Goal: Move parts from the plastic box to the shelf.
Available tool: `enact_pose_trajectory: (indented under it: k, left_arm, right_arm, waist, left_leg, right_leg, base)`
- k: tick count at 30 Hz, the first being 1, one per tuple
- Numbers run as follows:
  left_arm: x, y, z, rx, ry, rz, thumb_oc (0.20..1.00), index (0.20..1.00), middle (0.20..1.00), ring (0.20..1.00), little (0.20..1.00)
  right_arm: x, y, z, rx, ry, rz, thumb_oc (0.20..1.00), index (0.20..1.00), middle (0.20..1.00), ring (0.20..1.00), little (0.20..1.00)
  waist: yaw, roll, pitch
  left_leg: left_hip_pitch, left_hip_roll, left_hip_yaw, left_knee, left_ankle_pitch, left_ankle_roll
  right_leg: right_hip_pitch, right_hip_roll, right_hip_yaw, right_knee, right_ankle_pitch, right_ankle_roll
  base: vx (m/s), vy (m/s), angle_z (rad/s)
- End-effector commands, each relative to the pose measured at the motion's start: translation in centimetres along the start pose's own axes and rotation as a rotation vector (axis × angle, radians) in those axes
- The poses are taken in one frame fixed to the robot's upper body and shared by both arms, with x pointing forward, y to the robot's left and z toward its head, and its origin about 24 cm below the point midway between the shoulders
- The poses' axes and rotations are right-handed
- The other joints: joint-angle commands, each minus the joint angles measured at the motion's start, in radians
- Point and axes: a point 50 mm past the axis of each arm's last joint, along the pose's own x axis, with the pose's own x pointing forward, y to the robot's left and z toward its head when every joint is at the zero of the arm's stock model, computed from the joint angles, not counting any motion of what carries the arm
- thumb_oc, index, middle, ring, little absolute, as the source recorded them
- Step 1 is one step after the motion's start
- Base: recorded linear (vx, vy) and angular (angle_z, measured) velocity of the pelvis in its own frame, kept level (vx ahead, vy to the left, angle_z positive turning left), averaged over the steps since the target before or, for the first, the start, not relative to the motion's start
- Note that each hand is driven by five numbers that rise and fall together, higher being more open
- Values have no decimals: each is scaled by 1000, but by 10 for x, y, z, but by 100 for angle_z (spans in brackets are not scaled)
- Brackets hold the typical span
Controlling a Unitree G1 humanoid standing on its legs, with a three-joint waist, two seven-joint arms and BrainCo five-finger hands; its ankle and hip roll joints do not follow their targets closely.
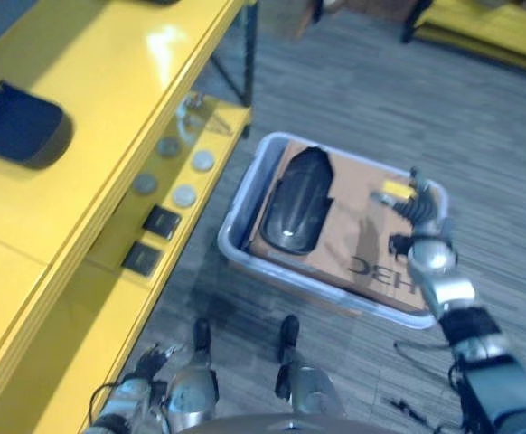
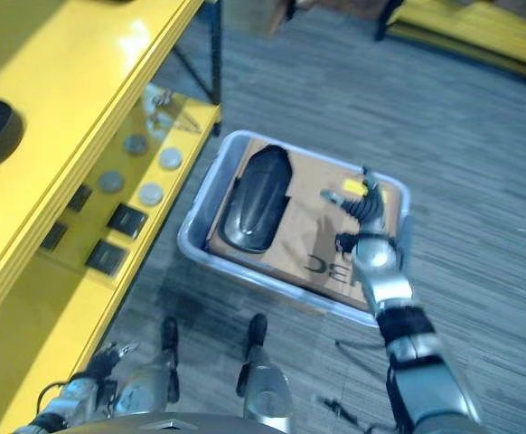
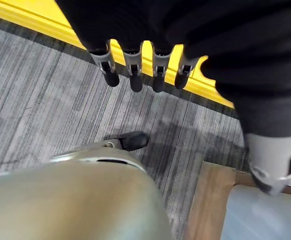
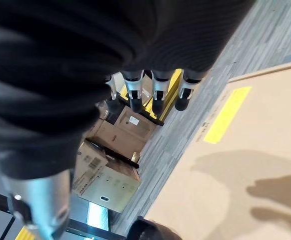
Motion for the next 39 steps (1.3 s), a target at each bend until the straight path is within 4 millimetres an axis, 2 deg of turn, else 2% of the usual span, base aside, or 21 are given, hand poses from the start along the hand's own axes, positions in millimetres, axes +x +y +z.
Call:
enact_pose_trajectory:
  k: [1,3,5,12,14,17,20,21,22,23,24,25,26,27,29,30,32,35,37,39]
  left_arm:
    - [4,6,9,65,-25,-7,1000,1000,1000,1000,1000]
    - [5,6,13,54,-33,-11,1000,1000,1000,1000,1000]
    - [7,6,25,52,-66,-27,1000,1000,1000,1000,1000]
    - [9,4,40,32,-113,-37,1000,1000,1000,1000,1000]
    - [9,3,47,17,-131,-43,1000,1000,1000,1000,1000]
    - [9,1,48,8,-137,-42,1000,1000,1000,1000,1000]
    - [10,-2,53,1,-145,-50,1000,1000,1000,1000,1000]
    - [10,-2,53,1,-145,-49,1000,1000,1000,1000,1000]
    - [10,-3,55,-1,-147,-52,1000,1000,1000,1000,1000]
    - [10,-4,57,-3,-149,-54,1000,1000,1000,1000,1000]
    - [10,-4,57,-3,-150,-54,1000,1000,1000,1000,1000]
    - [11,-4,58,-1,-151,-56,1000,1000,1000,1000,1000]
    - [11,-4,60,5,-152,-59,1000,1000,1000,1000,1000]
    - [11,-5,61,11,-152,-61,1000,1000,1000,1000,1000]
    - [11,-5,60,24,-149,-65,1000,1000,1000,1000,1000]
    - [11,-4,58,44,-136,-60,1000,1000,1000,1000,1000]
    - [11,-3,55,55,-125,-59,1000,1000,1000,1000,1000]
    - [11,-3,52,70,-116,-56,1000,1000,1000,1000,1000]
    - [11,-1,48,77,-110,-51,1000,1000,1000,1000,1000]
    - [10,1,46,70,-117,-45,1000,1000,1000,1000,1000]
  right_arm:
    - [16,-17,30,-103,-110,-105,1000,1000,1000,1000,1000]
    - [22,-21,37,-134,-120,-135,1000,1000,1000,1000,1000]
    - [33,-26,48,-203,-113,-155,1000,1000,1000,1000,1000]
    - [39,-27,44,-293,-74,-133,1000,1000,1000,1000,1000]
    - [35,-17,31,-368,-11,-88,1000,1000,1000,1000,1000]
    - [32,-13,22,-422,24,-72,1000,1000,1000,1000,1000]
    - [23,1,-1,-525,131,16,1000,1000,1000,1000,1000]
    - [23,1,-1,-525,131,16,1000,1000,1000,1000,1000]
    - [18,9,-15,-558,204,101,1000,1000,1000,1000,1000]
    - [13,15,-28,-600,269,171,944,944,944,944,944]
    - [13,16,-29,-604,275,176,944,944,944,944,944]
    - [10,18,-36,-630,301,206,555,555,555,555,555]
    - [6,21,-48,-681,351,259,231,231,231,231,231]
    - [3,21,-55,-704,379,275,200,200,200,200,200]
    - [-1,20,-66,-724,441,293,200,200,200,200,200]
    - [-8,14,-83,-723,532,296,200,200,200,200,200]
    - [-18,8,-101,-700,623,272,200,200,200,200,200]
    - [-28,4,-114,-639,720,242,200,200,200,200,200]
    - [-42,-5,-130,-637,814,210,200,200,200,200,200]
    - [-65,-18,-153,-619,947,163,200,200,200,200,200]
  waist:
    - [25,4,26]
    - [32,12,40]
    - [47,30,77]
    - [53,46,107]
    - [45,50,117]
    - [42,49,119]
    - [34,49,125]
    - [34,49,125]
    - [32,49,127]
    - [34,50,128]
    - [34,50,128]
    - [37,51,128]
    - [43,52,127]
    - [48,54,127]
    - [55,57,125]
    - [66,61,119]
    - [75,64,111]
    - [79,64,100]
    - [80,63,84]
    - [79,58,62]
  left_leg:
    - [-53,-22,-46,32,-91,19]
    - [-67,-25,-54,37,-89,18]
    - [-91,-33,-71,34,-82,19]
    - [-96,-34,-81,10,-70,20]
    - [-90,-31,-77,-4,-68,18]
    - [-88,-30,-75,-7,-69,19]
    - [-81,-28,-71,-7,-75,19]
    - [-80,-28,-71,-7,-75,19]
    - [-76,-28,-69,-7,-78,19]
    - [-73,-27,-66,-7,-79,19]
    - [-73,-27,-66,-7,-79,19]
    - [-71,-28,-66,-7,-80,19]
    - [-68,-28,-68,-7,-80,20]
    - [-66,-28,-70,-5,-80,20]
    - [-64,-29,-74,-1,-82,21]
    - [-59,-30,-78,0,-84,21]
    - [-51,-31,-81,-1,-86,21]
    - [-40,-31,-84,-4,-89,20]
    - [-27,-31,-84,-7,-90,19]
    - [-4,-29,-82,-7,-97,16]
  right_leg:
    - [107,-46,-30,21,-177,21]
    - [94,-50,-36,30,-180,20]
    - [66,-56,-45,50,-186,17]
    - [38,-62,-51,80,-192,21]
    - [27,-63,-46,89,-193,24]
    - [23,-63,-46,94,-194,24]
    - [17,-62,-43,99,-193,24]
    - [18,-62,-43,99,-193,24]
    - [18,-64,-43,100,-193,24]
    - [19,-66,-46,98,-192,23]
    - [19,-66,-46,98,-191,23]
    - [21,-68,-49,96,-190,23]
    - [24,-70,-55,94,-189,20]
    - [26,-72,-59,94,-189,18]
    - [31,-74,-65,93,-189,17]
    - [41,-77,-75,87,-187,17]
    - [53,-80,-85,77,-183,18]
    - [65,-79,-91,68,-181,18]
    - [78,-79,-97,57,-176,20]
    - [104,-78,-102,42,-171,23]
  base:
    - [-21,22,15]
    - [-34,43,25]
    - [-56,67,41]
    - [-26,29,9]
    - [-20,62,0]
    - [-5,14,0]
    - [0,0,0]
    - [-18,22,-4]
    - [-22,21,-4]
    - [-23,21,-3]
    - [0,0,0]
    - [0,0,0]
    - [0,0,0]
    - [0,0,0]
    - [0,0,0]
    - [-2,-33,4]
    - [-9,-35,7]
    - [0,-25,16]
    - [17,-50,13]
    - [29,-54,6]
